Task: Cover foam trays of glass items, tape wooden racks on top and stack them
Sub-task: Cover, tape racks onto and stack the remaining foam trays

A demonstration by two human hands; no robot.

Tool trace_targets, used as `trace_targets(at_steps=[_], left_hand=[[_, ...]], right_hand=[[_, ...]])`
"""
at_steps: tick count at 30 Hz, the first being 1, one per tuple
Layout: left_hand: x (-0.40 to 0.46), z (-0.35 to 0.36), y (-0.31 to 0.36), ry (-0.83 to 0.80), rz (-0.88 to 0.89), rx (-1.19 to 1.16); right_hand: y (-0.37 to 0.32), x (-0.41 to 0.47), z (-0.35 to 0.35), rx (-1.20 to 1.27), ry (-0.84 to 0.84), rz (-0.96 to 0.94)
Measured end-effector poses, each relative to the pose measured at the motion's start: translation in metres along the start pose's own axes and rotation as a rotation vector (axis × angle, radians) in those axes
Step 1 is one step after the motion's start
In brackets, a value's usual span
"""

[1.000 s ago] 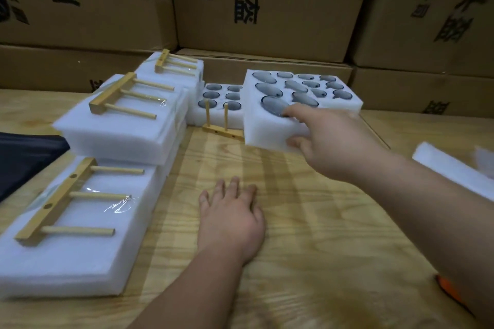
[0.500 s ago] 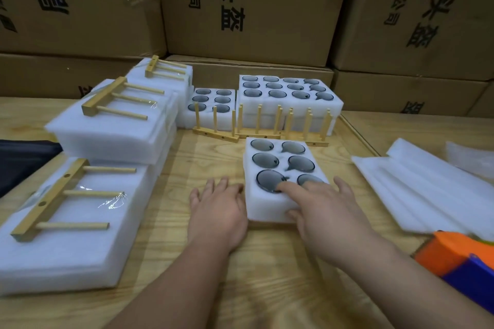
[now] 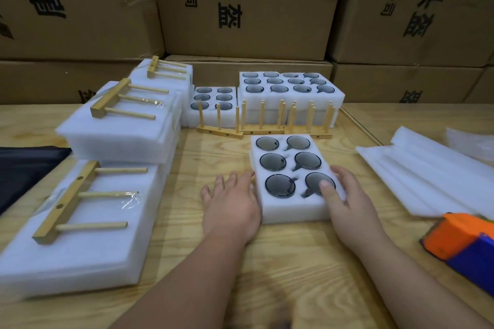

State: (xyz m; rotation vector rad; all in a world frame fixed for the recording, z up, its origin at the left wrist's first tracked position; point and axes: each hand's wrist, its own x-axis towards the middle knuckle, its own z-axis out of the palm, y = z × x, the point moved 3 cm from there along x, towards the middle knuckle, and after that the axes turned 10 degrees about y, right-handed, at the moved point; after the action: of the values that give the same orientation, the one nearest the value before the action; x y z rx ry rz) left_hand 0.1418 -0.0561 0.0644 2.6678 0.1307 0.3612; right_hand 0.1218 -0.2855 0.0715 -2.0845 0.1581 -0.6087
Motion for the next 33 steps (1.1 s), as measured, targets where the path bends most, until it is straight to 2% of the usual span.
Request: trace_targets(at_steps=[4, 15, 28, 33], left_hand=[[0.001, 0.001, -0.001, -0.008, 0.015, -0.002], [-0.001, -0.001, 0.002, 0.001, 0.010, 0.000], [0.000, 0.001, 0.002, 0.010, -0.012, 0.028], [-0.004, -0.003, 0.002, 0.084, -0.077, -0.053]], right_hand=[[-0.003, 0.001, 0.000, 0.012, 0.036, 0.033], [0.000, 0.002, -0.001, 0.194, -0.001, 0.078], [0.006, 0.005, 0.002, 0.125, -0.014, 0.091], [0.007, 0.006, 0.002, 0.111, -0.021, 0.095]])
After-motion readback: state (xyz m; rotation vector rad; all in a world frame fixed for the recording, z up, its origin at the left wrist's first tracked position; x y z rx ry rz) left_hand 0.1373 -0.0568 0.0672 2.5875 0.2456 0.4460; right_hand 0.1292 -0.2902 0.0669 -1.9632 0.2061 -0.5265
